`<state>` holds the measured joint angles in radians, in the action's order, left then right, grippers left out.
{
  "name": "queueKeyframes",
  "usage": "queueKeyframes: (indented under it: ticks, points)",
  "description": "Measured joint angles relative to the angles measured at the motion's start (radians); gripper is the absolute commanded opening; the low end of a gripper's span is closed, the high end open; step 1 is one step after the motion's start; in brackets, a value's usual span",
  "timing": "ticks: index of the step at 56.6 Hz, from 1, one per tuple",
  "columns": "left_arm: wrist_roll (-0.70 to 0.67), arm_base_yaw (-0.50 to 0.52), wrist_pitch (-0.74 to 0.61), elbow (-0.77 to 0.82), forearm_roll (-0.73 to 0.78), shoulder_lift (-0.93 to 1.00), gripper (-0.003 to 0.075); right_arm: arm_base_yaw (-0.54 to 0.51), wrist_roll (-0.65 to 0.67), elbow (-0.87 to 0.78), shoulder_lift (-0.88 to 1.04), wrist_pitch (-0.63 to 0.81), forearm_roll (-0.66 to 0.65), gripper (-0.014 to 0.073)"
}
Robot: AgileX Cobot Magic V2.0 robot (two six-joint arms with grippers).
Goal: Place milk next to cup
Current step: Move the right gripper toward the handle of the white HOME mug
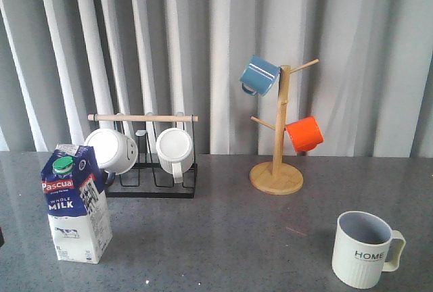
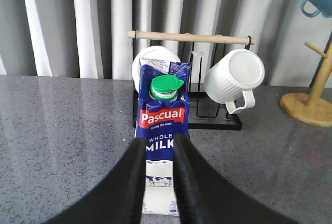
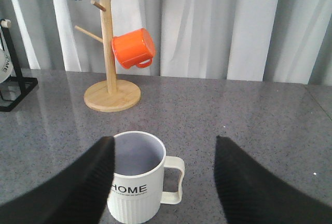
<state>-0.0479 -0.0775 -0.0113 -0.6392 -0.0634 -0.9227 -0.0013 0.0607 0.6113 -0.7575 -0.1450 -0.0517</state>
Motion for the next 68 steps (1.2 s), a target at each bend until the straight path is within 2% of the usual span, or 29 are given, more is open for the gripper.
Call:
queueKeyframes:
  ticks: [9,16,31,44,68]
  points:
    - [0.000,0.000,-0.025,0.000,0.000,-0.027,0.0413,0.000,0.000,0.000,-0.042,0.022,0.000,0.0583]
    - [0.000,0.000,-0.045,0.000,0.000,-0.029,0.0479,0.000,0.000,0.000,-0.054,0.048,-0.001,0.0582]
    - [0.000,0.000,-0.086,0.007,0.000,-0.029,0.0482,0.000,-0.003,0.000,-0.054,0.052,-0.032,0.0582]
    - [0.000,0.000,-0.094,0.011,0.000,-0.029,0.0482,0.000,-0.004,0.000,-0.054,0.145,-0.039,0.0582]
    - [0.000,0.000,-0.094,0.011,0.000,-0.029,0.0482,0.000,-0.038,0.000,-0.084,0.097,-0.076,0.0582]
